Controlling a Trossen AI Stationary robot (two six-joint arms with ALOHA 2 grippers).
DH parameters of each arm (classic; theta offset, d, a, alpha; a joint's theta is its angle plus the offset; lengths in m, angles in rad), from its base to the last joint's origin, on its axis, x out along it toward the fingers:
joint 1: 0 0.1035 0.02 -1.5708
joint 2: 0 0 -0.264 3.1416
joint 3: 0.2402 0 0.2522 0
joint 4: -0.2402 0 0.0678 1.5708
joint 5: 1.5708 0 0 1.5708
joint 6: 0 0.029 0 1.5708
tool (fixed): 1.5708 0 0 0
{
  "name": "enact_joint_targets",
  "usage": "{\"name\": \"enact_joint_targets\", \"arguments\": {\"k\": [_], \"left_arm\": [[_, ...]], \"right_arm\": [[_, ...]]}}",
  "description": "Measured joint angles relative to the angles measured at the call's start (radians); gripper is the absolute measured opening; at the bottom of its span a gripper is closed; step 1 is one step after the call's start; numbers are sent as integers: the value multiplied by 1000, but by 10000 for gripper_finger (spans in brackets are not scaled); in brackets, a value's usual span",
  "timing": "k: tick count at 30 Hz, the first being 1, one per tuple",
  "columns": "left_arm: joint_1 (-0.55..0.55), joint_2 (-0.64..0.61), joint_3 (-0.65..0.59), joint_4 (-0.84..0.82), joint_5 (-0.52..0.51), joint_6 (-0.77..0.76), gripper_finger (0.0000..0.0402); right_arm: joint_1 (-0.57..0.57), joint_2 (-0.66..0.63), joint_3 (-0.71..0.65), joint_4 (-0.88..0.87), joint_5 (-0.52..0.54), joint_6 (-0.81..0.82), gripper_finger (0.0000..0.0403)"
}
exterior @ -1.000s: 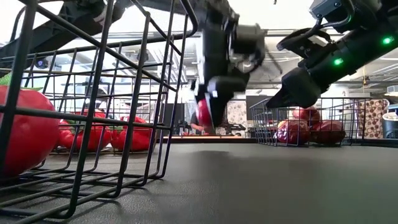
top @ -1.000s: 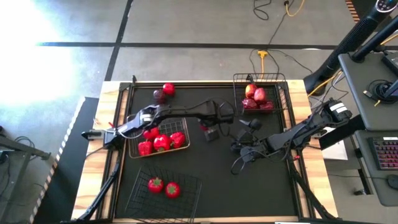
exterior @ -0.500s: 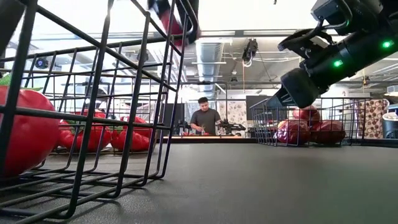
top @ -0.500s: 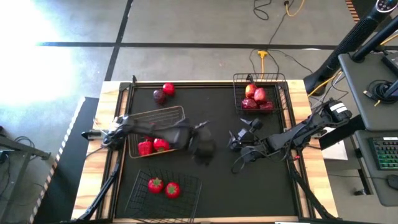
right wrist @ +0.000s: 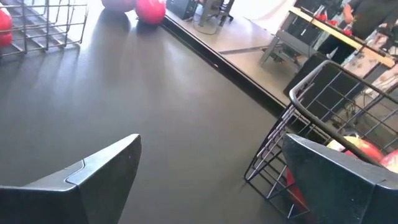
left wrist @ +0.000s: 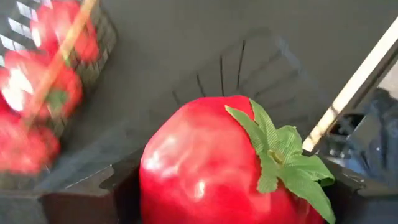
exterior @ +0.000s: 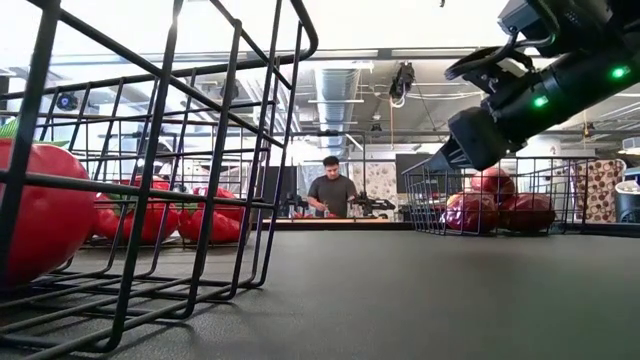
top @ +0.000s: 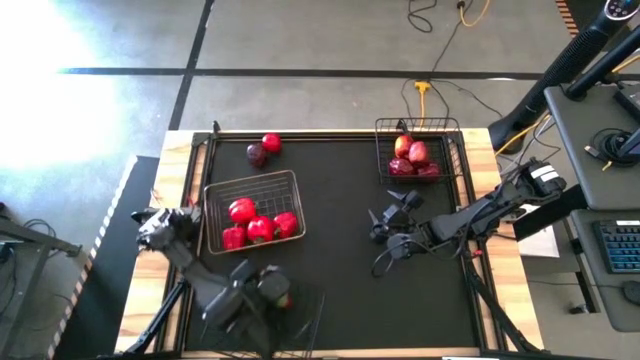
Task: Sort produce into baskets
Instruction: Put the top center tomato into the left black basket
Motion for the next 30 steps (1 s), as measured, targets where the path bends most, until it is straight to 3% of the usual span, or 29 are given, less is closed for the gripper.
{"name": "enact_joint_targets", "arguments": {"k": [8,13,24,30], "left_arm": [[-55,78,-109,12,91,-166,283],[-37,117,-180,23,185,-176,290],[54,122,-213,-23,196,-127,304],[79,122,-223,-23,273,-116,312]], "right_arm": [[-2,0,0,17,-5,37,384],[-2,0,0,21,-4,37,384],[-2,0,-2,19,-32,31,384],[-2,0,-5,18,-32,23,384]]}}
